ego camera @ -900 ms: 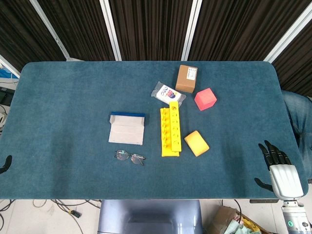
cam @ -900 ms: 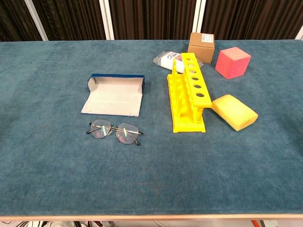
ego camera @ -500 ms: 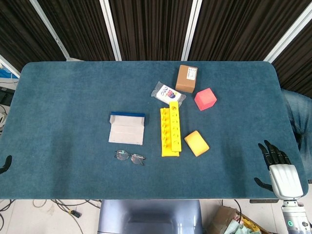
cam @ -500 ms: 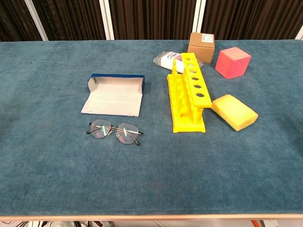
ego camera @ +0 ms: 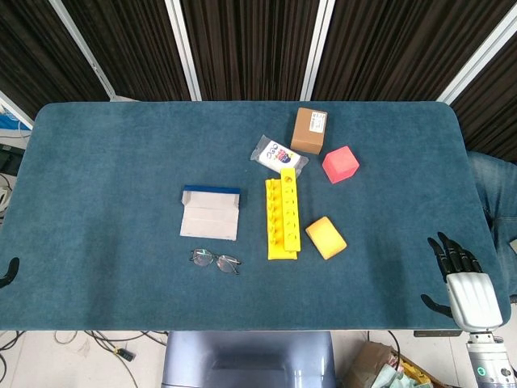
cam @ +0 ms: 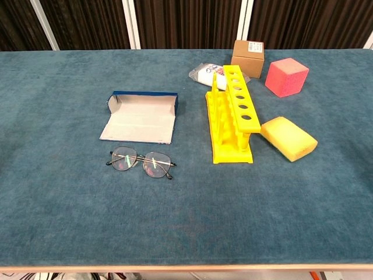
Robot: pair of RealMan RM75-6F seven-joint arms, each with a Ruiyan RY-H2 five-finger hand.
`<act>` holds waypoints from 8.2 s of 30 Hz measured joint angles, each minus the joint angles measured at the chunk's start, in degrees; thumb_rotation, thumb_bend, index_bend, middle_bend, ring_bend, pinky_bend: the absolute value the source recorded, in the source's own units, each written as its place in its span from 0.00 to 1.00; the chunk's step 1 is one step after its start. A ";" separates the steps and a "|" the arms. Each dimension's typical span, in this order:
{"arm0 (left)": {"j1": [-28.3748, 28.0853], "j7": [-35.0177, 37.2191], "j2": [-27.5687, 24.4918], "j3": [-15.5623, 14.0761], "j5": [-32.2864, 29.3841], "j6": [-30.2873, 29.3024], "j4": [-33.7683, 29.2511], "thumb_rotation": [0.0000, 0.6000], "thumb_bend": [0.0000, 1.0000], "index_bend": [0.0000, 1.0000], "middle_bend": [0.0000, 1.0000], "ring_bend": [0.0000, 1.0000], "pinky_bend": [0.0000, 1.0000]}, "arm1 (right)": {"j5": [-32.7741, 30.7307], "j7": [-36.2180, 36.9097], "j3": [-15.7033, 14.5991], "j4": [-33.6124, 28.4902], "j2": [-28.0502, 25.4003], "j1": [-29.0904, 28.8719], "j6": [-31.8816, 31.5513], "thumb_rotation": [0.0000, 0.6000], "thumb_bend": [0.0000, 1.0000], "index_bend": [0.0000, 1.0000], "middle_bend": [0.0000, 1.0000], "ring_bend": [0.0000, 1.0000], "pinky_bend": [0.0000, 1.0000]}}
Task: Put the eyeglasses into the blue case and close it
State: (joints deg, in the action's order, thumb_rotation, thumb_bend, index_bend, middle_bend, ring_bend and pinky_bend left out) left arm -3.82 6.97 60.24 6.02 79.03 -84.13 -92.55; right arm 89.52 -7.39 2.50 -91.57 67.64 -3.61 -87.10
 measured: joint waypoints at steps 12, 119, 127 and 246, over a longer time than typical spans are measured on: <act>-3.87 -2.95 -1.61 -0.30 3.98 4.09 -2.87 1.00 0.36 0.15 0.03 0.00 0.00 | -0.51 0.09 0.00 -0.44 -0.13 0.19 0.09 1.00 0.11 0.00 0.00 0.11 0.19; -41.95 -50.57 41.41 -0.12 -28.81 22.32 5.29 1.00 0.38 0.55 0.14 0.00 0.00 | -4.43 0.50 1.23 -1.64 -0.41 -0.36 2.28 1.00 0.12 0.00 0.00 0.11 0.19; -41.90 -50.78 41.59 -0.20 -29.19 22.60 5.45 1.00 0.39 0.55 0.14 0.00 0.00 | -4.53 0.60 1.25 -1.77 -0.50 -0.38 2.37 1.00 0.12 0.00 0.00 0.11 0.19; -62.62 -63.52 65.45 23.12 -46.24 26.05 56.85 1.00 0.45 0.29 0.12 0.00 0.00 | -6.49 0.67 1.18 -2.56 -0.83 -0.65 4.09 1.00 0.12 0.00 0.00 0.11 0.19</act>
State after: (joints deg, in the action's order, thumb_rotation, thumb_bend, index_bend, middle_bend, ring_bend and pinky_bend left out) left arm -66.44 -56.55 125.69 29.14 32.79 -58.08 -35.70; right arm 83.02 -6.72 3.68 -94.14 66.82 -4.26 -83.01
